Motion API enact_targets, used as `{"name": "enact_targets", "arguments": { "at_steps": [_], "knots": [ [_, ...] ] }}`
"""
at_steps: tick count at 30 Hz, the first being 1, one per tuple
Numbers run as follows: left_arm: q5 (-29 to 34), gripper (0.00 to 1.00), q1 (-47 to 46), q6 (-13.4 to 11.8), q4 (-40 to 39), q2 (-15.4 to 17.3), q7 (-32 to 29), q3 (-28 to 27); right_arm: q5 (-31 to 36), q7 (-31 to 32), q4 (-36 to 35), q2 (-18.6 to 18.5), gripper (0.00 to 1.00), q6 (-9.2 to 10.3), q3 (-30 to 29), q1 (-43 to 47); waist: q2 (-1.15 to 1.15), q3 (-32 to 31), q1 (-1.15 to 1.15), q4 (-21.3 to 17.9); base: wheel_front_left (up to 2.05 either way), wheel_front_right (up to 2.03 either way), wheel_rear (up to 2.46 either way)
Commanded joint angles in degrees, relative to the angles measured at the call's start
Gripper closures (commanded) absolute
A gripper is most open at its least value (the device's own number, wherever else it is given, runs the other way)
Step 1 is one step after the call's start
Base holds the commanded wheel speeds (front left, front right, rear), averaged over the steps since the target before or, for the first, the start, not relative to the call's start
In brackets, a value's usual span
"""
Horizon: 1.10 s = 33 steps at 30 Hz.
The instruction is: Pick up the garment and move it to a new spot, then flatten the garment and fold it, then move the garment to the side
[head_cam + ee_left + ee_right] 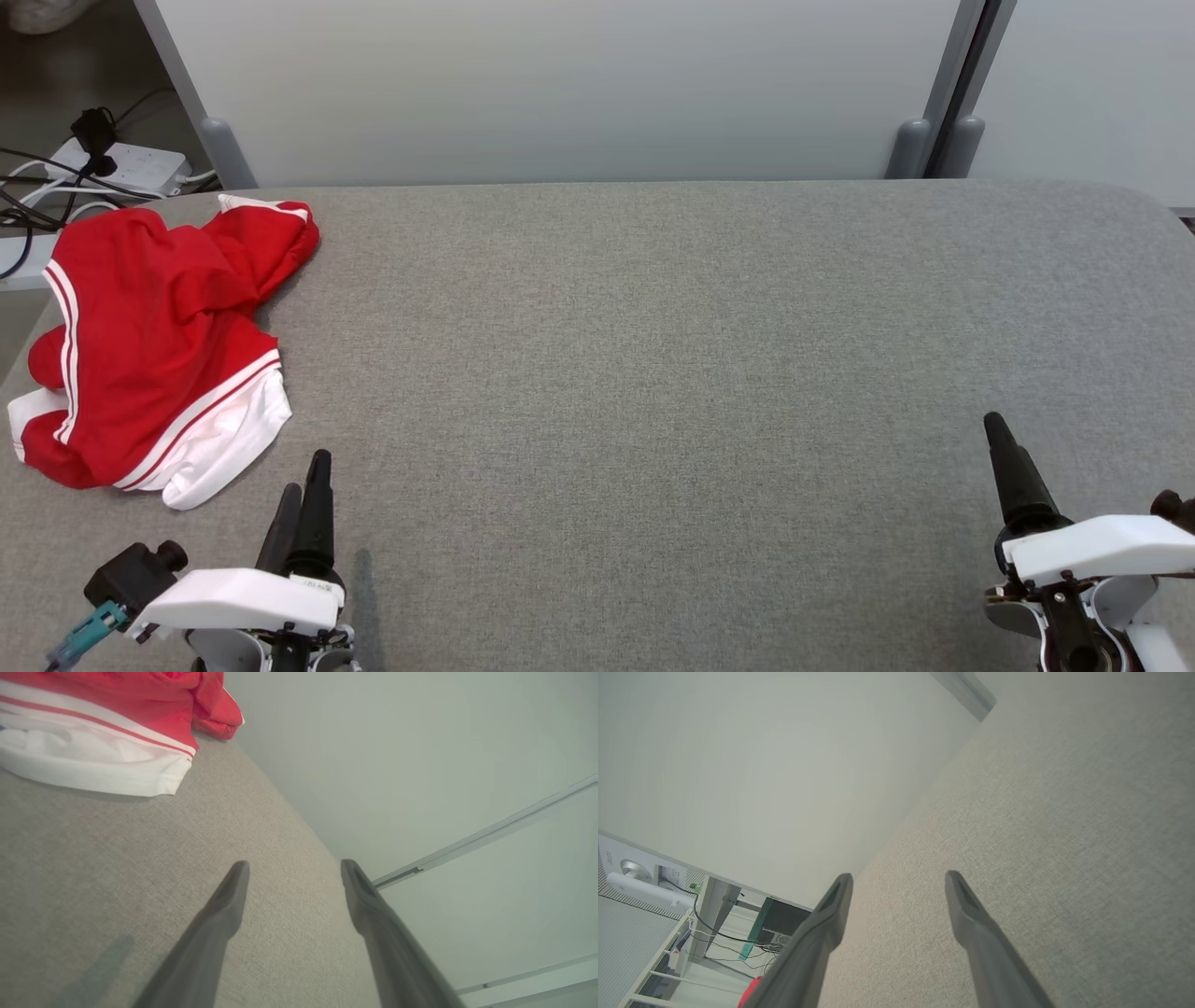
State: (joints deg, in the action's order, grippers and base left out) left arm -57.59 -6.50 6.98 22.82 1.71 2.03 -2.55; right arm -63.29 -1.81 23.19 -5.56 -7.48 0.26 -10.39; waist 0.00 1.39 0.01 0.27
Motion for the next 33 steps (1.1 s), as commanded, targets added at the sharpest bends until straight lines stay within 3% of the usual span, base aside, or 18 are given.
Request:
{"name": "enact_targets", "arguments": {
  "at_steps": [1,33],
  "knots": [
    [2.6,0.00,-4.2,0.1,-1.1,1.1,0.7,-1.0,2.2,-1.1,-1.0,-1.2,0.00,-0.01,0.5,-3.7,0.00,0.0,-0.01,0.0,0.00,0.00,0.00],
    [26.8,0.00,-9.1,-0.6,2.1,1.7,6.2,-2.6,24.9,-6.5,1.7,-2.8,0.00,-0.01,-0.1,-9.3,0.00,0.3,-0.01,0.4,0.00,0.00,0.00]
  ]
}}
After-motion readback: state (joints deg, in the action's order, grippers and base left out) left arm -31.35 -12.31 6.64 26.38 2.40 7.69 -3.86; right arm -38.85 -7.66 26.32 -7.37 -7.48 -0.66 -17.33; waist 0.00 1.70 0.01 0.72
